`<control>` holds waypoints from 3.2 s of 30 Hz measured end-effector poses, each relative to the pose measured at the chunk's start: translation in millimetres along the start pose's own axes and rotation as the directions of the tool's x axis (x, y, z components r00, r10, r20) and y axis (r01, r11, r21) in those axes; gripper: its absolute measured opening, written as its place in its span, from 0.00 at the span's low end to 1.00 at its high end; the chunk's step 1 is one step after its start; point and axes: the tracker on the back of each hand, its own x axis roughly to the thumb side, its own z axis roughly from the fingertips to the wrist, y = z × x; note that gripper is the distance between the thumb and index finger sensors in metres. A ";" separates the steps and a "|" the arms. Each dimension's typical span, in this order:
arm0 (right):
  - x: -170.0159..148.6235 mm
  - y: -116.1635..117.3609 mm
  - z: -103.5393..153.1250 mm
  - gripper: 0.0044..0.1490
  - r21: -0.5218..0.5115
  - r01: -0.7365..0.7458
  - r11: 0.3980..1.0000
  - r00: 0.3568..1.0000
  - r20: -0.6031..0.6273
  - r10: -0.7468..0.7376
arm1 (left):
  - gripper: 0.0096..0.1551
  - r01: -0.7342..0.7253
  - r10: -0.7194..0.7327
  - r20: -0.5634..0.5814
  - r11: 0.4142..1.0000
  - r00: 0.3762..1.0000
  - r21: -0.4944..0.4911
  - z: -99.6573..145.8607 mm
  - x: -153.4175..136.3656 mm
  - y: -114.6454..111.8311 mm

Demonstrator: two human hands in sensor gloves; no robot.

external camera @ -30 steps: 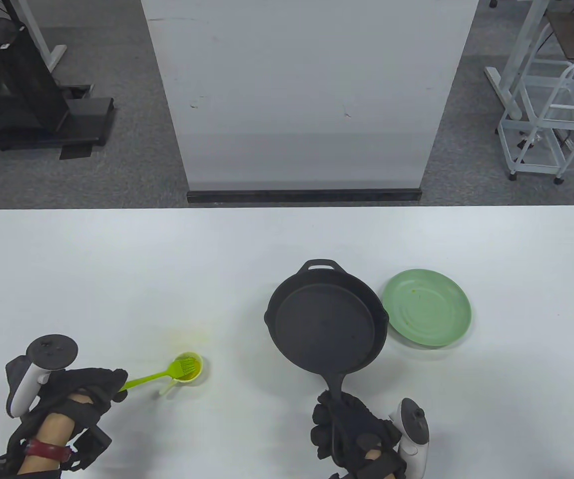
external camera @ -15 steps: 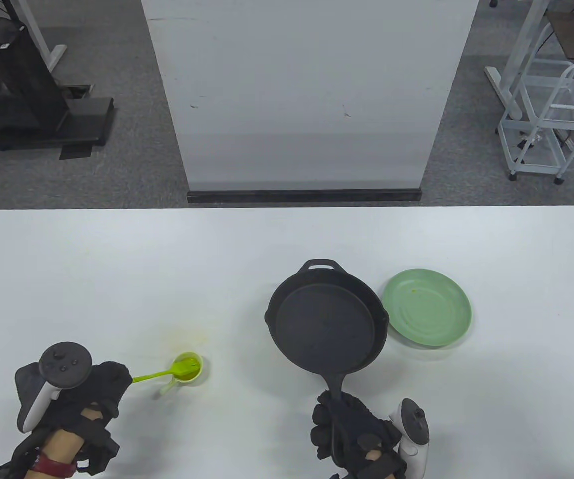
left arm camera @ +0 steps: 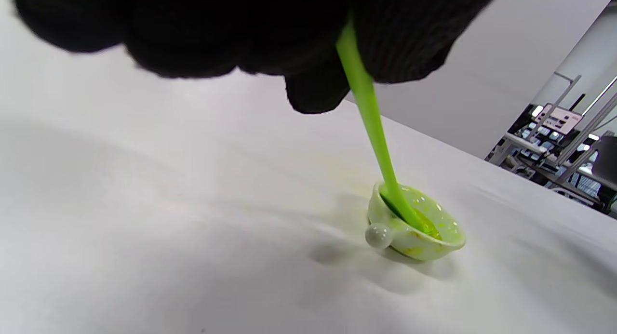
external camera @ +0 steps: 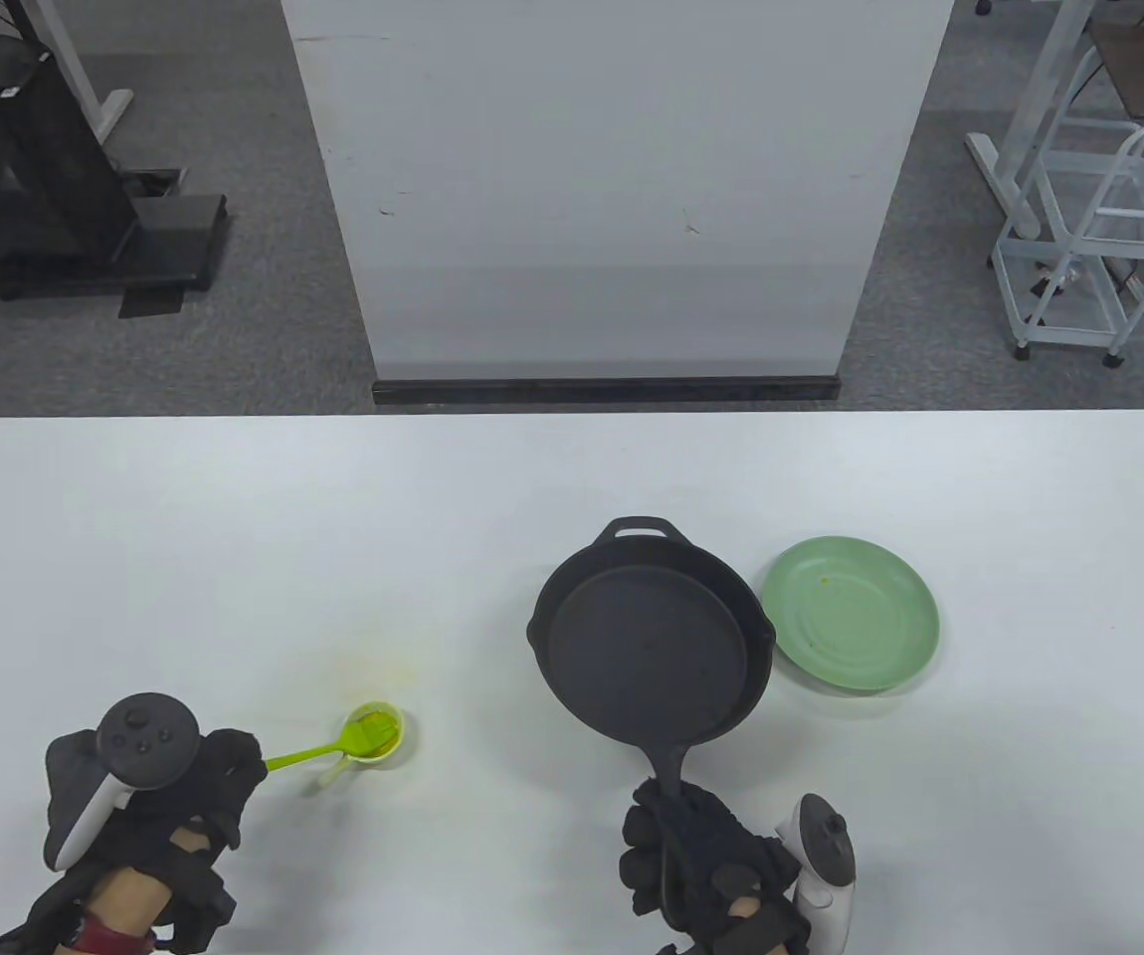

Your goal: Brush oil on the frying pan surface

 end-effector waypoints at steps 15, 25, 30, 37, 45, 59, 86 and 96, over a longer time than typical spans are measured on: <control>0.5 -0.3 0.1 0.36 0.002 0.000 1.000 1.000 0.000 0.000 | 0.28 0.006 -0.007 0.027 1.000 1.000 0.026 17.2 -1.8 11.9; 0.6 -0.3 0.1 0.36 0.003 -0.001 1.000 1.000 0.003 0.001 | 0.29 0.090 -0.090 0.007 0.996 0.996 0.010 28.3 0.4 13.3; 0.2 -0.1 0.0 0.36 0.007 -0.001 1.000 1.000 0.000 0.001 | 0.28 0.075 -0.076 0.021 0.997 0.997 0.036 28.4 4.2 22.1; 0.2 0.0 0.0 0.36 0.007 -0.002 1.000 1.000 0.002 0.002 | 0.28 0.117 -0.117 0.020 0.993 0.993 -0.002 24.5 9.0 17.9; 0.0 0.2 -0.1 0.36 0.010 0.000 1.000 1.000 0.002 0.000 | 0.28 0.064 -0.064 0.016 0.998 0.998 -0.009 26.1 4.9 32.9; -0.6 0.5 -0.1 0.36 0.012 0.007 1.000 1.000 -0.008 -0.006 | 0.29 0.021 -0.020 0.030 0.999 0.999 -0.040 15.4 11.4 34.1; -0.4 0.7 -0.4 0.36 0.022 0.008 1.000 1.000 -0.007 -0.007 | 0.28 -0.289 0.224 -0.235 0.912 0.946 -0.290 -13.1 -34.3 26.3; -0.7 0.7 -0.2 0.36 0.024 0.007 1.000 1.000 -0.005 -0.007 | 0.27 -0.342 0.280 -0.235 0.896 0.931 -0.284 -12.4 -37.5 30.6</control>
